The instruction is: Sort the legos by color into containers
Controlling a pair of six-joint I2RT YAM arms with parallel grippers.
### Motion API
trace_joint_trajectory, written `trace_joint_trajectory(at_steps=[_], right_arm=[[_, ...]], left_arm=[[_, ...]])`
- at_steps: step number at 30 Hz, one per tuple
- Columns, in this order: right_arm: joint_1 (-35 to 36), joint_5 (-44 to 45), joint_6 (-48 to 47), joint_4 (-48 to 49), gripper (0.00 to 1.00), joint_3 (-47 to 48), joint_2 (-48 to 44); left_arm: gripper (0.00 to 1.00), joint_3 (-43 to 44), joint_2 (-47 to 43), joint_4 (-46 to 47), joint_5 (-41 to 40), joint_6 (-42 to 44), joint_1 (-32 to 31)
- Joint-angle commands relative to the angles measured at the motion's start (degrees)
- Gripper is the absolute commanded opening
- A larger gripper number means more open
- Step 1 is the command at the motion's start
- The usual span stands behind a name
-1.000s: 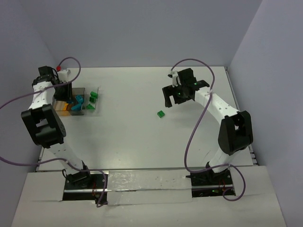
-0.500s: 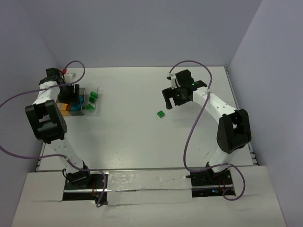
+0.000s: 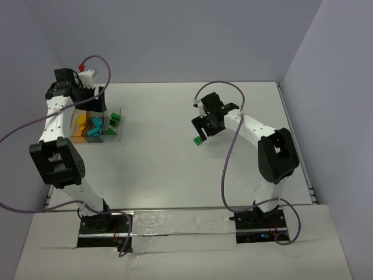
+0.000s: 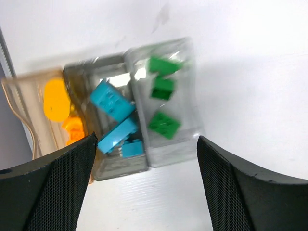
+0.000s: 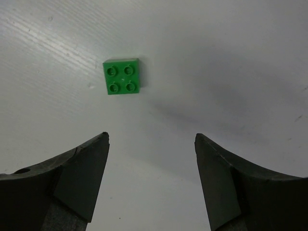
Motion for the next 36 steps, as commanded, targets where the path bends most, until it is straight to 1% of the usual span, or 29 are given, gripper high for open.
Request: trace_joint_trajectory(at_steps=[1,4,9,12,13,15,17,20,21,22,23,24,25,26,27,28,29,32,33,34,36], right_arm=[[2.92,0.64,-0.63,-0.47,0.79,4.3,2.7],[3.86,-0.39,0.16,-1.78,0.79,7.4,6.54],[4.07,0.27,0.98,-2.38,0.79,10.33,11.16],[4.58,1.29,0.89,-2.47,0.75,11.56,13.19],[4.92,1.71,0.8,-2.47,0.72,11.65,14.21],[5.28,1.86,0.56,-2.53,0.69,11.87,15.47],[5.48,1.94,0.48,-2.49,0.67,12.06,16.38],[5.53,2.51,0.31,-1.88,0.59,11.91,17.36],[5.53,3.65,0.18,-1.48,0.54,11.91,17.8],[5.54,3.83,0.08,-1.31,0.53,11.91,17.85],[5.62,3.99,-0.07,-1.15,0.48,11.83,18.24],[5.54,3.82,-0.07,-1.15,0.4,11.83,18.24],[5.53,3.57,-0.08,-1.15,0.34,11.83,18.24],[5.53,2.58,-0.16,-1.15,0.27,11.58,17.83],[5.45,0.79,0.16,-1.31,0.09,11.56,17.31],[5.44,-0.57,0.19,-1.57,0.07,11.64,16.79],[5.12,-5.32,0.68,-2.57,0.01,11.98,16.01],[3.74,-18.51,3.29,-3.54,0.0,12.47,11.28],[2.63,-26.8,4.71,-3.6,0.0,12.88,9.54],[1.77,-32.69,6.99,-3.44,0.0,12.97,8.68],[-0.65,-49.39,13.18,-0.26,0.0,12.34,6.21]], left_arm=[[0.92,-0.01,-8.16,2.37,5.56,-0.94,-4.46],[0.97,-1.38,-10.68,3.12,7.85,-0.95,-6.82],[0.97,-3.38,-14.16,5.21,10.18,-1.29,-8.6],[0.97,-3.91,-15.66,5.85,10.03,-1.17,-9.78],[0.97,-4.0,-15.91,5.94,9.85,-1.09,-10.05],[0.96,-4.42,-16.34,6.45,9.48,-1.09,-10.52],[0.96,-4.58,-16.56,6.73,9.24,-1.09,-10.63],[0.95,-5.18,-16.77,6.99,9.43,-1.04,-10.74],[0.94,-5.92,-17.14,7.43,9.69,-0.91,-10.75],[0.94,-6.09,-17.21,7.5,9.79,-0.94,-10.83],[0.92,-7.6,-17.85,8.13,9.96,-1.17,-10.83],[0.91,-8.1,-18.1,8.39,10.37,-1.17,-10.74],[0.9,-8.79,-18.36,8.81,11.04,-1.26,-10.74],[0.89,-10.54,-18.94,9.0,12.96,-1.18,-10.74],[0.87,-11.49,-19.39,9.58,14.25,-1.18,-10.74],[0.87,-12.61,-19.83,9.63,15.89,-1.01,-10.74],[0.87,-14.82,-20.76,9.87,19.52,-0.59,-10.82],[0.87,-19.87,-23.13,12.75,25.99,-1.02,-10.85],[0.88,-21.75,-24.17,13.94,28.49,-1.09,-10.91],[0.89,-22.86,-24.77,14.88,29.95,-1.34,-10.92],[0.89,-24.84,-26.19,17.01,33.39,-1.74,-12.84]])
